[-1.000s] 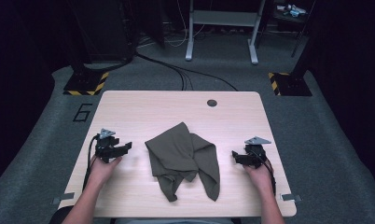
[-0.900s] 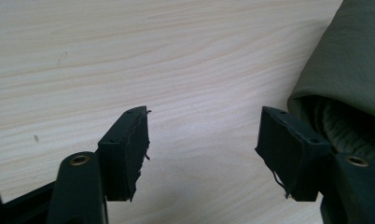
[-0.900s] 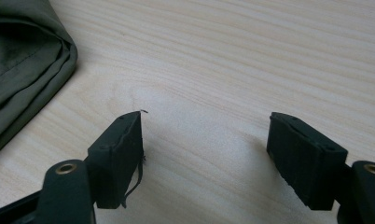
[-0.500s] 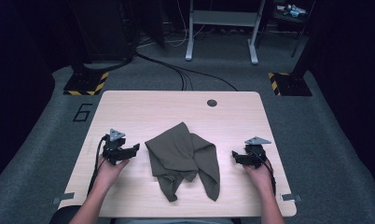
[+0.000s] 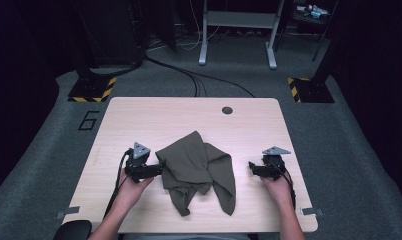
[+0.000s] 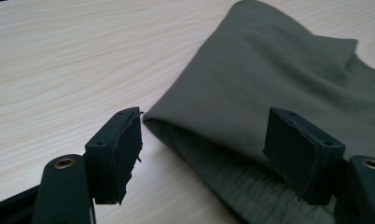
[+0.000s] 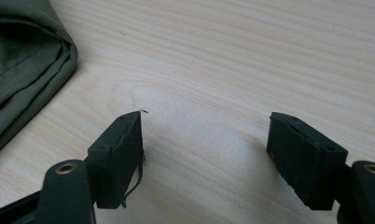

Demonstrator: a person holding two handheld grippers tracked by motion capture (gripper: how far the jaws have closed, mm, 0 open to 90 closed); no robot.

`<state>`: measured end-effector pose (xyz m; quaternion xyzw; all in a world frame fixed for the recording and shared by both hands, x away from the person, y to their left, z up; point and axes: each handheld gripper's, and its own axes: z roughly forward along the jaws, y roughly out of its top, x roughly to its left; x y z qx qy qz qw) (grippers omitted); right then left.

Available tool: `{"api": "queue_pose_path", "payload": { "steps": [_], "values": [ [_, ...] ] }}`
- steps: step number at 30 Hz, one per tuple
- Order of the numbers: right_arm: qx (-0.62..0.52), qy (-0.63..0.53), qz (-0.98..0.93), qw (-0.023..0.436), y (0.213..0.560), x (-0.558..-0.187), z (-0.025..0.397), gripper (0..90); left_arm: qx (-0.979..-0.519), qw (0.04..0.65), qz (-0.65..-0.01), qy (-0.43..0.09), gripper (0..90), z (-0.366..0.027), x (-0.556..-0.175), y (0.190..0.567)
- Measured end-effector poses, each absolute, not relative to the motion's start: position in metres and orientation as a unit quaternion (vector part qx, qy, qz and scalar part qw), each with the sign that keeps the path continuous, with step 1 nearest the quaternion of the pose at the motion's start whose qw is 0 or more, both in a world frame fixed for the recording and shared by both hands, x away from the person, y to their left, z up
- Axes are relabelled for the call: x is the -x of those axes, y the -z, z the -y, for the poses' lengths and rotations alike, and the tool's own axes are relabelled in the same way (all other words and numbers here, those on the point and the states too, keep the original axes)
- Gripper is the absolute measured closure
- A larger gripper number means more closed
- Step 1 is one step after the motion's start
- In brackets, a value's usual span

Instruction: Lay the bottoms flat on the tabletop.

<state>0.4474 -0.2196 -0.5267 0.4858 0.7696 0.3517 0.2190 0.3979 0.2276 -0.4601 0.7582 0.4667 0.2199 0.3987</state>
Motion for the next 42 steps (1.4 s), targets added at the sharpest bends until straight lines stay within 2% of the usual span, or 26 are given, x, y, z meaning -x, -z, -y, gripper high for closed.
{"api": "queue_pose_path", "payload": {
  "steps": [15, 33, 42],
  "values": [
    [-0.487, -0.352, -0.769, 0.219, 0.527, -0.448, 0.219, 26.0, -0.775, 0.416, -0.424, -0.213, 23.7, -0.186, -0.377, 0.460],
    [-0.487, -0.352, -0.769, 0.219, 0.527, -0.447, 0.219, 26.0, -0.797, 0.421, -0.392, -0.186, 18.0, -0.147, -0.355, 0.481],
    [-0.487, -0.352, -0.769, 0.219, 0.527, -0.448, 0.219, 26.0, -0.805, 0.407, -0.389, -0.187, 18.4, -0.138, -0.364, 0.499]
  ]
}}
